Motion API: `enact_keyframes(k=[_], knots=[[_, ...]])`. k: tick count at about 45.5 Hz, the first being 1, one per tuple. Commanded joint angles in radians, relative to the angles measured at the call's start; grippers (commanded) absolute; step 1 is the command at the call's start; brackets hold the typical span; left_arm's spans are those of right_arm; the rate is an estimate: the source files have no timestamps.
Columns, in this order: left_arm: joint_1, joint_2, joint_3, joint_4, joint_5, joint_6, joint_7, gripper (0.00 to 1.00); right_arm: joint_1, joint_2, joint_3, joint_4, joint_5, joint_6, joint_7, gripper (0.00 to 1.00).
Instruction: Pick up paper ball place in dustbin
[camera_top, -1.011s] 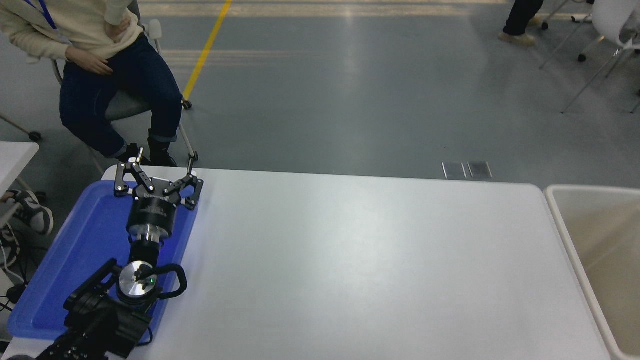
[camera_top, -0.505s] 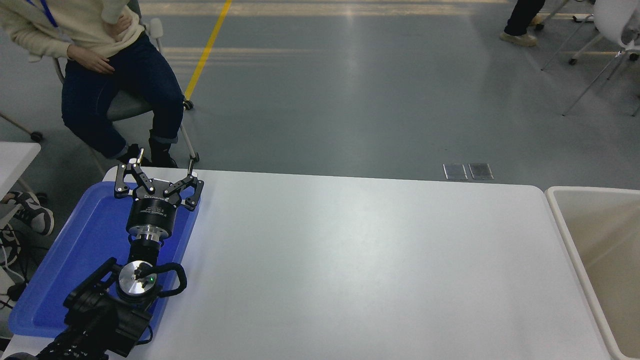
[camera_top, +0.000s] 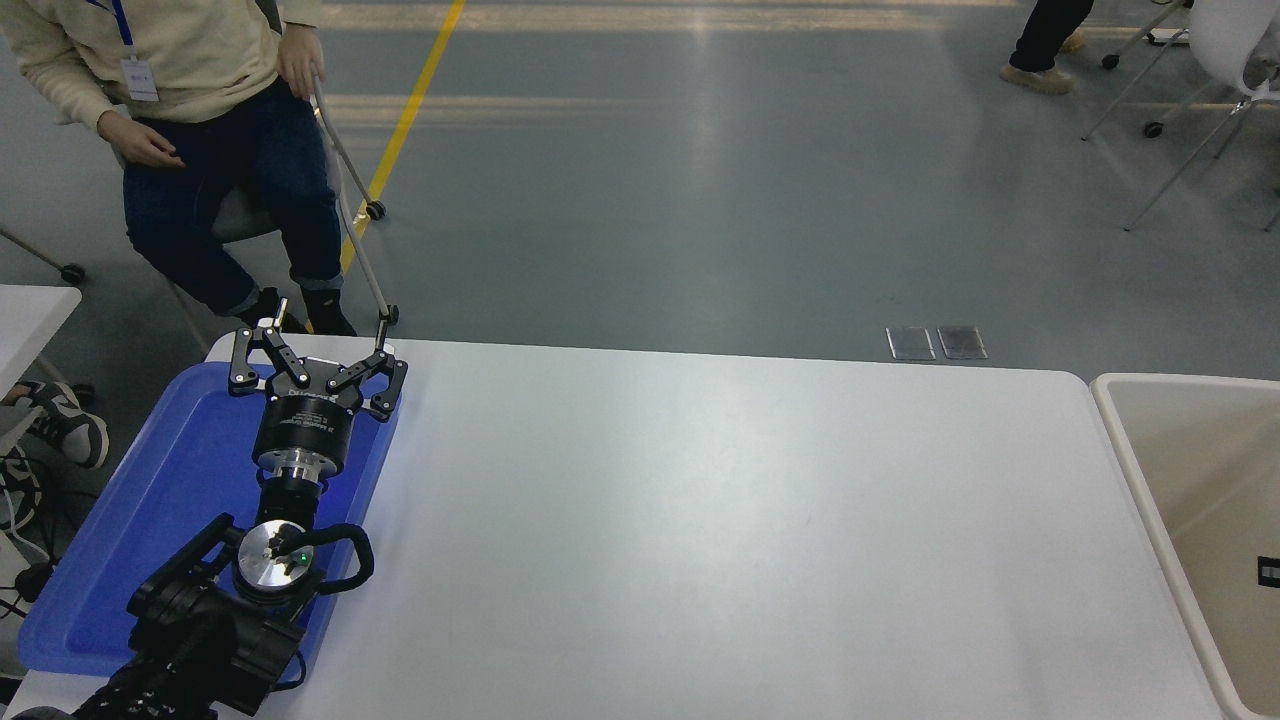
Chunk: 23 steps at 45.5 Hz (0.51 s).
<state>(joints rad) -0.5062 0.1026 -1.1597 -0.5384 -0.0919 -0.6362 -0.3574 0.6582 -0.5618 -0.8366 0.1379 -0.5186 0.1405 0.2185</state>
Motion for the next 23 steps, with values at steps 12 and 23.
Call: enact_keyframes(k=[12, 23], knots=[[0.0, 0.0, 0.0, 0.0, 0.0, 0.001, 0.0, 1.0, -0.042, 0.022, 0.097, 0.002, 0.012, -0.059, -0.007, 1.0], [-0.001, -0.001, 0.0, 0.0, 0.0, 0.001, 0.0, 1.0, -0.046, 0.017, 0.109, 0.003, 0.014, -0.061, -0.007, 1.0]])
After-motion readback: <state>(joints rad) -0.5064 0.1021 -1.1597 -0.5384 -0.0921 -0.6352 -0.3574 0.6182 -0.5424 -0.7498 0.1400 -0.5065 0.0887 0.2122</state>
